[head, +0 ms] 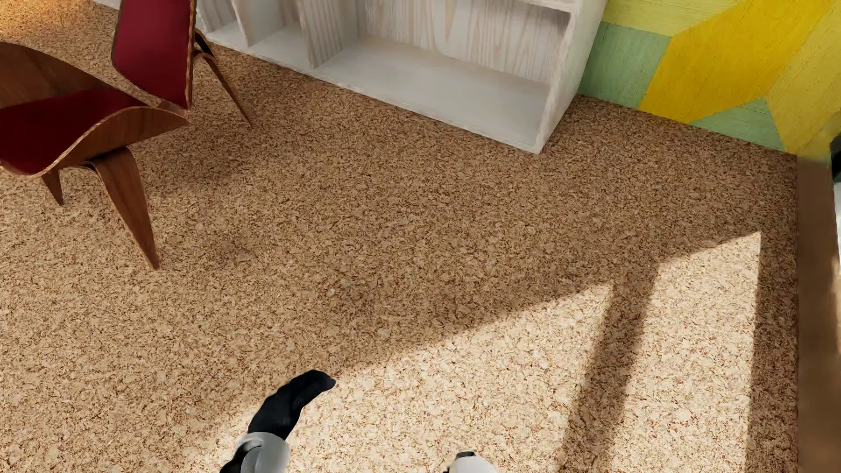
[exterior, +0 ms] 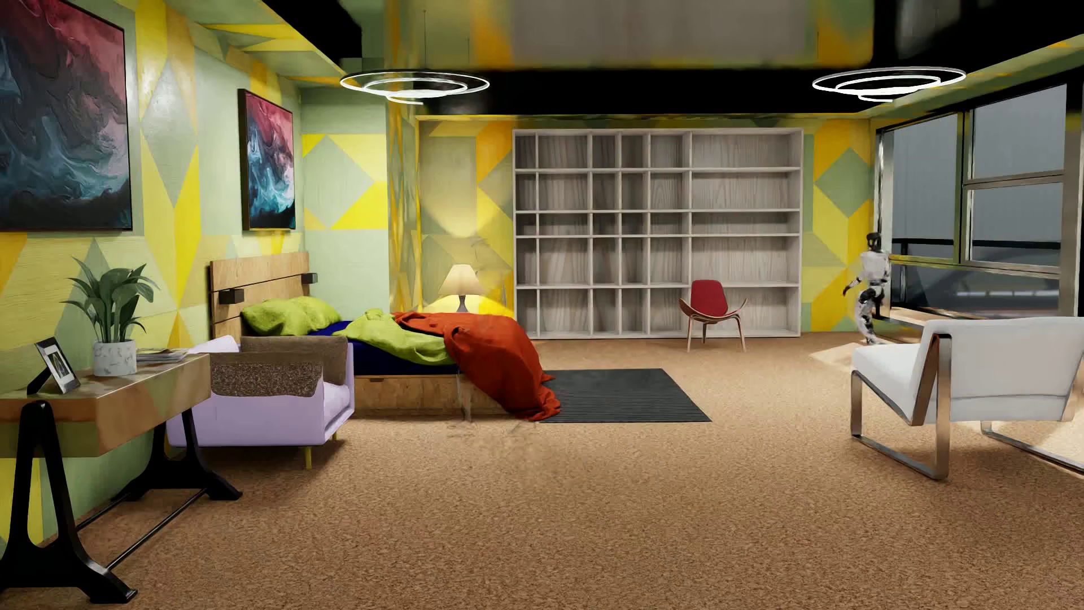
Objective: Head to the light purple armchair
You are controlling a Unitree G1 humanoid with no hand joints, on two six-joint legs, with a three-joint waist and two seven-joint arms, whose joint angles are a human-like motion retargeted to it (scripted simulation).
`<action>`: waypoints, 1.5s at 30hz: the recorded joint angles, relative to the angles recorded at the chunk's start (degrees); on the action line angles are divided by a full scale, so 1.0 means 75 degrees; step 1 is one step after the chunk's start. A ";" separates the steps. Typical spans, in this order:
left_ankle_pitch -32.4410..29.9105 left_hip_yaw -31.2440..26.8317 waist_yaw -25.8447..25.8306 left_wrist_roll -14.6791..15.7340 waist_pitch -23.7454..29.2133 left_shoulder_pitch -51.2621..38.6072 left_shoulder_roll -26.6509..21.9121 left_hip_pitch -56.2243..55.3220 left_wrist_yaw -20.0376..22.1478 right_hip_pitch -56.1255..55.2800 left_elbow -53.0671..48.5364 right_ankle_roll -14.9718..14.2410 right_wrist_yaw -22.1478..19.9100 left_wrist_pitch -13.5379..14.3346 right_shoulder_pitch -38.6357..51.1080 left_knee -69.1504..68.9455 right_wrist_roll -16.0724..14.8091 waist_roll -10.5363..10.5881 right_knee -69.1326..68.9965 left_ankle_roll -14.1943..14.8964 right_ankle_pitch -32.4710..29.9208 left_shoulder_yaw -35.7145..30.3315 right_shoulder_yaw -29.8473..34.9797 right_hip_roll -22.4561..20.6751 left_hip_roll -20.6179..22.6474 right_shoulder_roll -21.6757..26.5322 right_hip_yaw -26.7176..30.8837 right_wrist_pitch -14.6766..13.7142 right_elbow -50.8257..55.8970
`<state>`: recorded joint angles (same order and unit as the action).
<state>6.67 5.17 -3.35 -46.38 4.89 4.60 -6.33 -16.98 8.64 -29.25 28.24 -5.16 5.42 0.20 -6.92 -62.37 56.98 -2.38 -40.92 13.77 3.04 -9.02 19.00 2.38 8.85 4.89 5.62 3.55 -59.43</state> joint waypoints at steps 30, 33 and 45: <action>-0.0589 0.1616 0.0709 -0.0358 -0.0004 0.0819 -0.0096 -0.1987 -0.0502 0.1289 -0.1354 0.0016 0.0602 0.0075 0.2031 0.3290 0.2058 0.0641 0.1449 -0.0791 0.0882 -0.0223 0.0402 0.0307 -0.2382 0.0009 -0.1551 0.0254 -0.1494; 0.0748 0.2401 0.0913 0.0045 -0.0223 0.1381 -0.0185 -0.0806 -0.0077 0.1463 -0.0795 -0.0338 -0.0886 -0.0488 0.2407 0.1526 0.2689 0.0684 0.2386 -0.1842 0.0088 0.0474 0.0594 0.0782 -0.3852 0.0163 -0.2590 0.0218 -0.0064; 0.3025 0.2485 0.0404 -0.0459 -0.0274 -0.0083 -0.0320 0.0028 -0.0911 0.0443 0.0103 0.0378 -0.1879 -0.0407 -0.0416 0.2905 -0.2096 0.0097 -0.1266 -0.2000 0.2103 -0.0240 -0.1943 0.2236 -0.2091 0.1606 -0.1948 0.0639 0.2948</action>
<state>29.36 23.81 -0.32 -49.83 2.84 3.97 -8.73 -16.76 1.81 -25.93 29.01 -2.32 -8.68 -2.85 -10.03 -40.59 41.26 -1.65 -50.42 -1.23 18.81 -10.81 4.43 19.15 -6.83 16.93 -8.99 8.34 -37.32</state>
